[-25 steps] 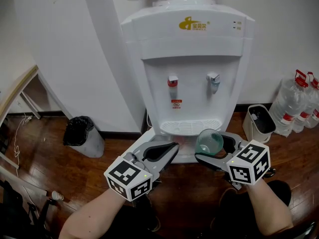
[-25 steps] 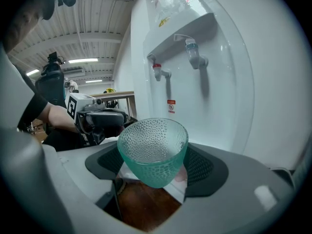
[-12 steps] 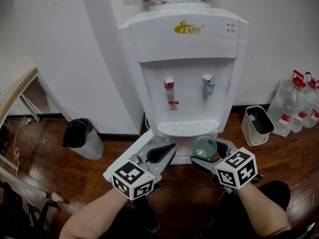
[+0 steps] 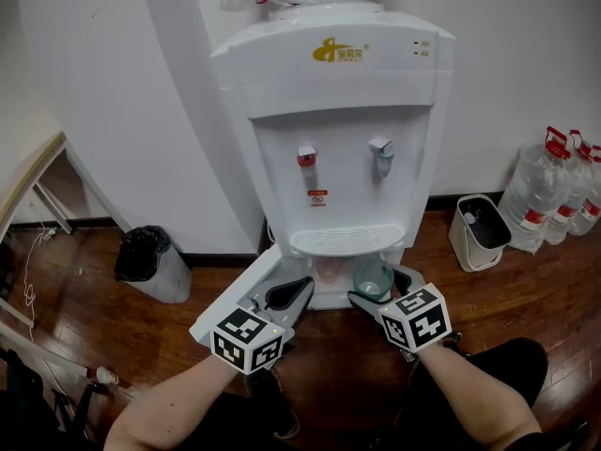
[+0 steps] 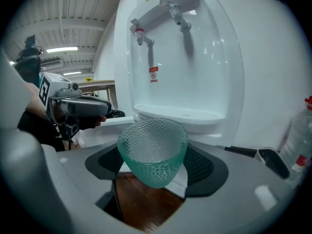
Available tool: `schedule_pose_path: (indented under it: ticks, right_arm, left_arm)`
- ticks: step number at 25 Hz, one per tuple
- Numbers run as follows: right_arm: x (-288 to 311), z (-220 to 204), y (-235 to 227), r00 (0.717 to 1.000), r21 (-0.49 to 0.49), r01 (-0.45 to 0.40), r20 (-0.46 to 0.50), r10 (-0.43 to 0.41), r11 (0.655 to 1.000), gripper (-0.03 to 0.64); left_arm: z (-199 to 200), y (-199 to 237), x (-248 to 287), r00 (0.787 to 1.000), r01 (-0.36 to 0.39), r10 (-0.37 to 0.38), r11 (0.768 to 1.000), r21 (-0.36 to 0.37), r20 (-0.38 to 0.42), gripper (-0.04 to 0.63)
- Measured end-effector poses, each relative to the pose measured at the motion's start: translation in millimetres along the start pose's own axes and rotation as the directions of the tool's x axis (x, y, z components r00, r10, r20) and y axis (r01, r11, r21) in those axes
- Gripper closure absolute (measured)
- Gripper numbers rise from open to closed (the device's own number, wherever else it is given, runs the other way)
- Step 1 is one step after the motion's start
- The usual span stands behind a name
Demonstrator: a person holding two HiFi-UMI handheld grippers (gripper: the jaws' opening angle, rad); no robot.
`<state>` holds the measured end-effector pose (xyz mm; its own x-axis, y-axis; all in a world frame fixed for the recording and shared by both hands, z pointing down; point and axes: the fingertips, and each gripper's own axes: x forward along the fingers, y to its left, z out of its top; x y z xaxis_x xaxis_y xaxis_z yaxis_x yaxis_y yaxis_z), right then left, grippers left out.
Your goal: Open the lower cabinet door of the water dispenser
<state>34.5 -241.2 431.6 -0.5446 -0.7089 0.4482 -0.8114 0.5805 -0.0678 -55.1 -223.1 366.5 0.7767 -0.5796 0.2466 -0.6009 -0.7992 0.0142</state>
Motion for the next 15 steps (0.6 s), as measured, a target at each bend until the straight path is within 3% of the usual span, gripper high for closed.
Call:
schedule_pose_path:
  ticks: [5,8,15]
  right_arm:
    - [9.1,-4.0,2.9,1.000,0.030,0.001,-0.001,-0.001,1.000,0.236]
    - [20.5,-22.2,4.0,1.000,0.081,0.018,-0.022,-0.016,0.997,0.236]
    - [41.4,-65.9,-3.3,0.996,0.101,0.078,-0.056,-0.072,0.992,0.236]
  left_arm:
    - [-13.8,5.5,7.4,0.999,-0.030,0.029,0.999,-0.030,-0.031,0.595]
    - [-18.2,6.0,17.3,0.999,-0.043,0.042,0.998,-0.052,-0.016,0.595]
    - [-46.2,15.2,40.7,0.992,-0.125,0.126,0.988,-0.087,0.003,0.595]
